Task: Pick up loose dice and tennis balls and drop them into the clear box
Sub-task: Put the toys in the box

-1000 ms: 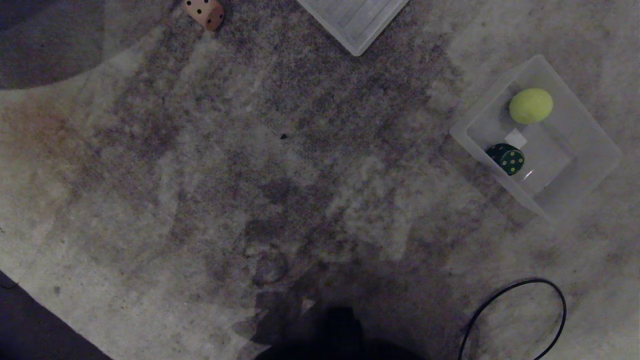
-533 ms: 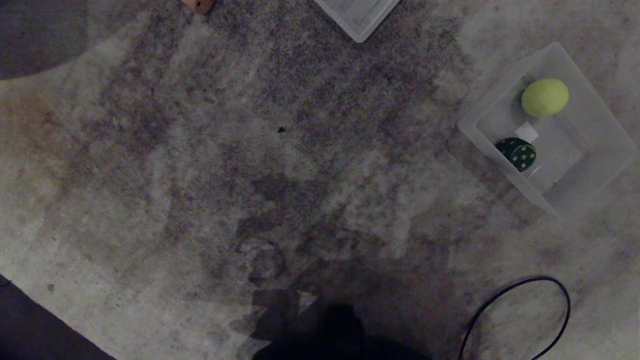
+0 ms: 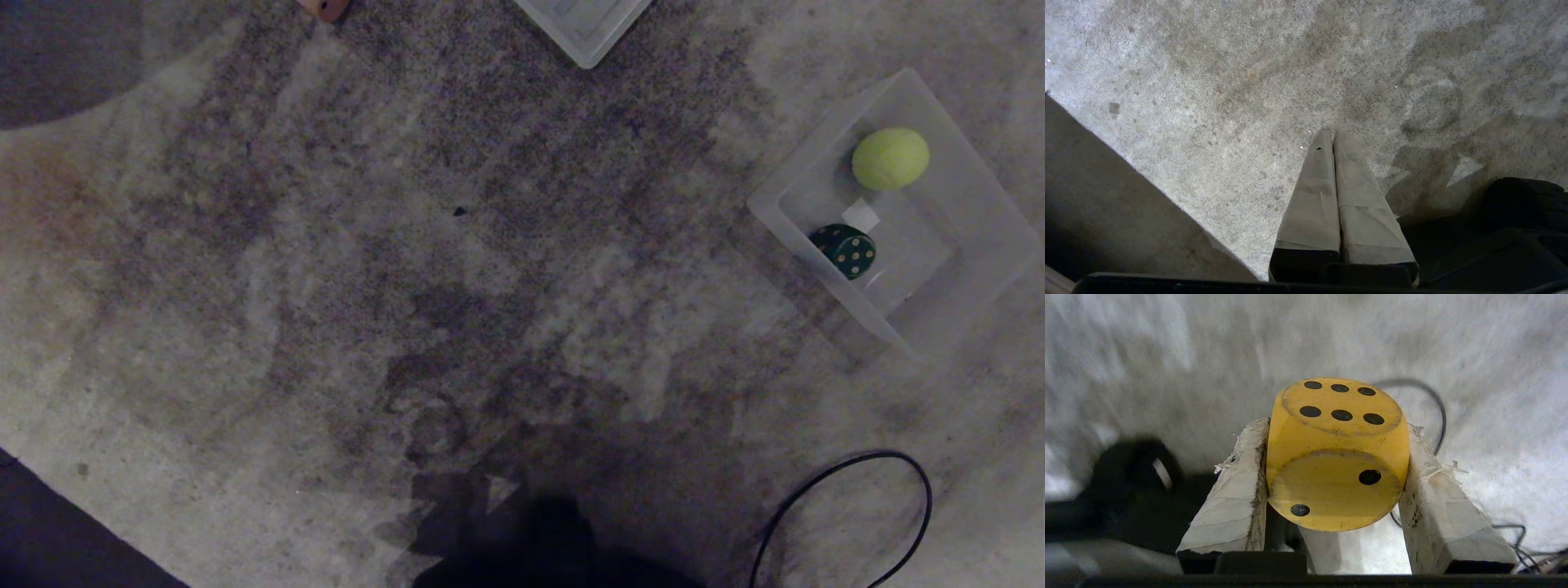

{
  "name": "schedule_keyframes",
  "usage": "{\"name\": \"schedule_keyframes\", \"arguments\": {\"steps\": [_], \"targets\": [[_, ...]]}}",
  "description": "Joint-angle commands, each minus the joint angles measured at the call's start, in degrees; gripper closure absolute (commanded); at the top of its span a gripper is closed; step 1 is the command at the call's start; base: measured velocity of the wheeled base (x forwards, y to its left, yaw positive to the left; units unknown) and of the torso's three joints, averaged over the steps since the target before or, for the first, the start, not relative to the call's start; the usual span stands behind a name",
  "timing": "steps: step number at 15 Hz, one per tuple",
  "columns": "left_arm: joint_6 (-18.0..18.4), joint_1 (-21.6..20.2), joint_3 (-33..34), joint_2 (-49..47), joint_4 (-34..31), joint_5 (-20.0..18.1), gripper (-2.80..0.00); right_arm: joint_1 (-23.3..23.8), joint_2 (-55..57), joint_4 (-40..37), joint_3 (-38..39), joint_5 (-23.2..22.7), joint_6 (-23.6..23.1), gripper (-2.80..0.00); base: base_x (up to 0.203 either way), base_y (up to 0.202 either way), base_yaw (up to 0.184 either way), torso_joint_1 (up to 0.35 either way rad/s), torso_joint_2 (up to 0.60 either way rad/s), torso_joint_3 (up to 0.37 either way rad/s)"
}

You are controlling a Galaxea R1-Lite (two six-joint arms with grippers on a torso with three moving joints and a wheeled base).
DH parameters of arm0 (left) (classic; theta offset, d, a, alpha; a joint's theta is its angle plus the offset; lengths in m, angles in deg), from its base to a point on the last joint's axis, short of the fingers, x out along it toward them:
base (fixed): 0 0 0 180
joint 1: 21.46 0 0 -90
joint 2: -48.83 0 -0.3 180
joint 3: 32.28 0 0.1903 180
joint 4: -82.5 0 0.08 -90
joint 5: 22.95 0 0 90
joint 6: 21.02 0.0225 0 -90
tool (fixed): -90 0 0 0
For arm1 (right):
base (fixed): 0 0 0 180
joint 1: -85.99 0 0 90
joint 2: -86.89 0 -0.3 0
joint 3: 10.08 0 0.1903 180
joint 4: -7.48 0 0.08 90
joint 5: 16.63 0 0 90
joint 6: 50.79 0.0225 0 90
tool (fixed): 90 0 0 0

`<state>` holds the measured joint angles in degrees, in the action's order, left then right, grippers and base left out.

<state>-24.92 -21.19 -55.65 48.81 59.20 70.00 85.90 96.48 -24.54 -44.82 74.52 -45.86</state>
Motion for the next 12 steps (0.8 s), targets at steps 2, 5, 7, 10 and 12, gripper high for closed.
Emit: {"name": "schedule_keyframes", "arguments": {"steps": [2,5,7,10,12], "targets": [[-0.1,0.0,0.1,-0.1,0.0,0.0,0.00,1.0,23.7,7.0,-7.0,0.5,2.9,0.00,0.000,0.000,0.000,0.000,0.00,0.000],[-0.1,0.0,0.1,-0.1,0.0,0.0,0.00,1.8,43.5,21.9,-10.6,1.7,4.7,0.00,0.000,0.000,0.000,0.000,0.00,0.000],[-0.1,0.0,0.1,-0.1,0.0,0.0,0.00,2.1,55.7,33.4,-12.6,3.5,5.7,0.00,0.000,0.000,0.000,0.000,0.00,0.000],[-0.1,0.0,0.1,-0.1,0.0,0.0,0.00,2.7,71.6,49.3,-18.1,9.0,8.2,0.00,0.000,0.000,0.000,0.000,0.00,0.000],[-0.1,0.0,0.1,-0.1,0.0,0.0,0.00,3.7,75.5,55.6,-22.8,11.7,10.8,0.00,0.000,0.000,0.000,0.000,0.00,0.000]]}}
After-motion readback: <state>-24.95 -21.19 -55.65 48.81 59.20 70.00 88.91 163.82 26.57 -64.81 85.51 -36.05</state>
